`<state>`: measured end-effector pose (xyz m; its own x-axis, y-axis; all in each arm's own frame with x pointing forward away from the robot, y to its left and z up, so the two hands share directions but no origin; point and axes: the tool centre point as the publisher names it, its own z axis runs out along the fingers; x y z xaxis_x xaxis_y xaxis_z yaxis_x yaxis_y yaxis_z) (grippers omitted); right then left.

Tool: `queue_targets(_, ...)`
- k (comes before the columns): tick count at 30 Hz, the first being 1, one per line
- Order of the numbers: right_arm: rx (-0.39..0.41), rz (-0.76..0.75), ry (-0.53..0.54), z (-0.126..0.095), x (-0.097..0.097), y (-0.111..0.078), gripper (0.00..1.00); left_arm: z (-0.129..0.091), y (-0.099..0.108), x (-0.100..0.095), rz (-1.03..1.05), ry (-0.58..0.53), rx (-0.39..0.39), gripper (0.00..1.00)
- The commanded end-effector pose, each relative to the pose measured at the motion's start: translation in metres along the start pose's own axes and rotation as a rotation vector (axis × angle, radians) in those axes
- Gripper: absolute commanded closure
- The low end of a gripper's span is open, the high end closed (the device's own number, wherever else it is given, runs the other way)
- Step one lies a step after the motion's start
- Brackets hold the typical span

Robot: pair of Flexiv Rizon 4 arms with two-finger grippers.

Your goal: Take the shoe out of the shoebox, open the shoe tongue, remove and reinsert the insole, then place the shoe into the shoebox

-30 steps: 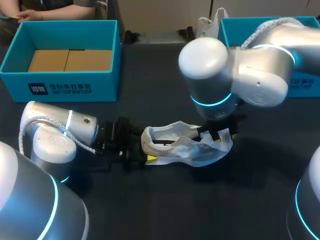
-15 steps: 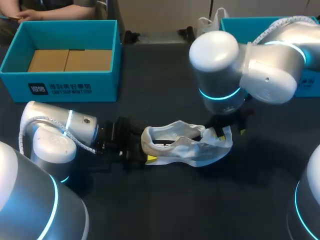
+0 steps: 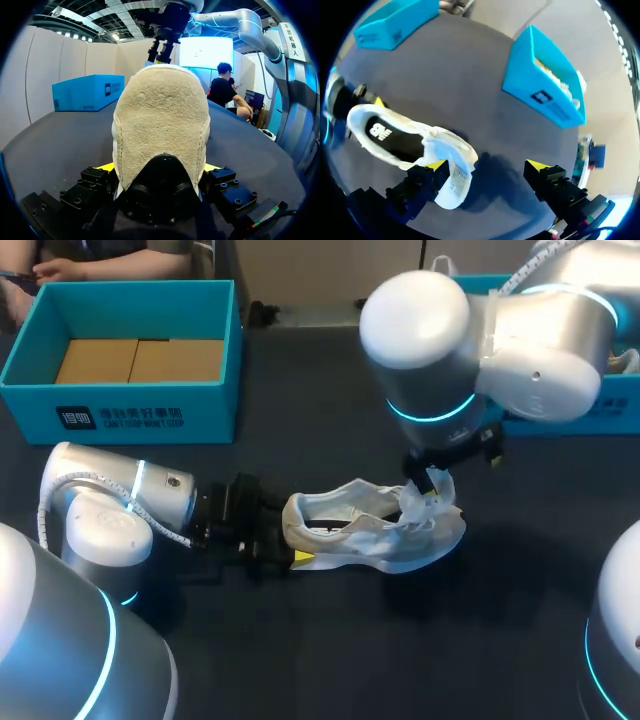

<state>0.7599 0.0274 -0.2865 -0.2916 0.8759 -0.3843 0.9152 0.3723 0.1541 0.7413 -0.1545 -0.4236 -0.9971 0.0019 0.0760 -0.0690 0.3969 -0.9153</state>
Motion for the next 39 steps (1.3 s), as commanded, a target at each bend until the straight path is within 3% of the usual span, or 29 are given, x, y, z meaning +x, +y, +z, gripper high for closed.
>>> queue_targets(1, -0.070, -0.149, -0.014, -0.031, 0.003, 0.008, 0.00, 0.000, 0.000, 0.000, 0.000, 0.001, -0.002, 1.00)
queue_targets(10, -0.169, -0.442, -0.041, -0.081, 0.013, 0.041, 0.00, 0.000, 0.000, 0.000, 0.000, 0.001, -0.002, 1.00)
queue_targets(17, -0.261, -0.724, -0.015, -0.113, 0.036, 0.067, 0.00, 0.000, 0.000, 0.000, 0.000, 0.001, -0.002, 1.00)
queue_targets(28, -0.247, -1.040, 0.042, -0.125, 0.075, 0.080, 0.00, 0.000, 0.000, 0.000, 0.000, 0.001, -0.002, 1.00)
queue_targets(29, -0.248, -1.056, 0.050, -0.124, 0.077, 0.080, 0.04, 0.000, 0.000, 0.000, 0.000, 0.001, -0.002, 1.00)
queue_targets(31, -0.247, -1.082, 0.064, -0.122, 0.083, 0.080, 0.53, 0.000, 0.000, 0.000, 0.000, 0.001, -0.002, 1.00)
queue_targets(32, -0.245, -1.088, 0.068, -0.121, 0.084, 0.079, 0.64, 0.000, 0.000, 0.000, 0.000, 0.001, -0.002, 1.00)
queue_targets(34, -0.248, -1.097, 0.080, -0.118, 0.088, 0.079, 0.98, 0.000, 0.000, 0.000, 0.000, 0.001, -0.002, 1.00)
queue_targets(39, -0.257, -1.118, 0.105, -0.110, 0.095, 0.076, 1.00, 0.000, 0.000, 0.000, 0.000, 0.001, -0.002, 1.00)
